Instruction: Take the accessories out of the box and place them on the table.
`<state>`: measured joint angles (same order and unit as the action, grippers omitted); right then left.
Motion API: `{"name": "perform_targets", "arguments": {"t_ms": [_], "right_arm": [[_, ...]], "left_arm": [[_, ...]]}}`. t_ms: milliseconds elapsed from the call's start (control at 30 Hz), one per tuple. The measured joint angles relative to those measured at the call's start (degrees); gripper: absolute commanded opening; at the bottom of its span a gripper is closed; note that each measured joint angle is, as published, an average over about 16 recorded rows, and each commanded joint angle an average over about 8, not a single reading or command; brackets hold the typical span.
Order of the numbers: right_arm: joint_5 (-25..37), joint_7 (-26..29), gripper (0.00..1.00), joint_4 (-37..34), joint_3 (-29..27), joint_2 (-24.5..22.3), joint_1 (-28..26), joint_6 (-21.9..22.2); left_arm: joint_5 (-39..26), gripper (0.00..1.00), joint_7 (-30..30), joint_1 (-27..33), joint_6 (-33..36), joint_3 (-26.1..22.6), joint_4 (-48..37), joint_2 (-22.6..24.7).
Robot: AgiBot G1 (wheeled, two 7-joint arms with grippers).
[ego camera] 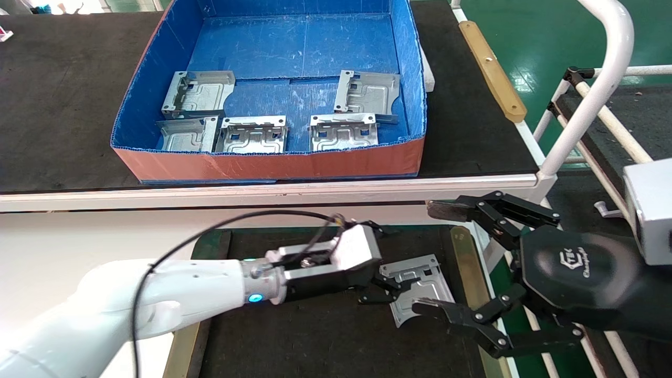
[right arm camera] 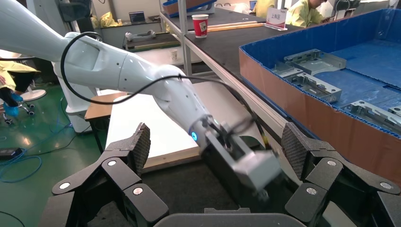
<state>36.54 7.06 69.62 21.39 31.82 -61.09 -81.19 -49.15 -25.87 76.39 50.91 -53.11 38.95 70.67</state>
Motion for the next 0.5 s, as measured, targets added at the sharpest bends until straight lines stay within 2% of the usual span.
{"name": "perform_targets", "arguments": {"t_ms": [267, 500], "right_arm": [[0.0, 0.0, 1.0, 0.0, 0.0, 0.0, 0.0, 0.0], [0.0, 0.0, 1.0, 0.0, 0.0, 0.0, 0.0, 0.0]], "left_arm": [[1.19, 1.0, 5.96, -2.41, 5.66, 6.03, 5.63, -5.8], [1.71, 1.0, 8.57, -3.47, 8.14, 8.68, 8.1, -8.34]]}}
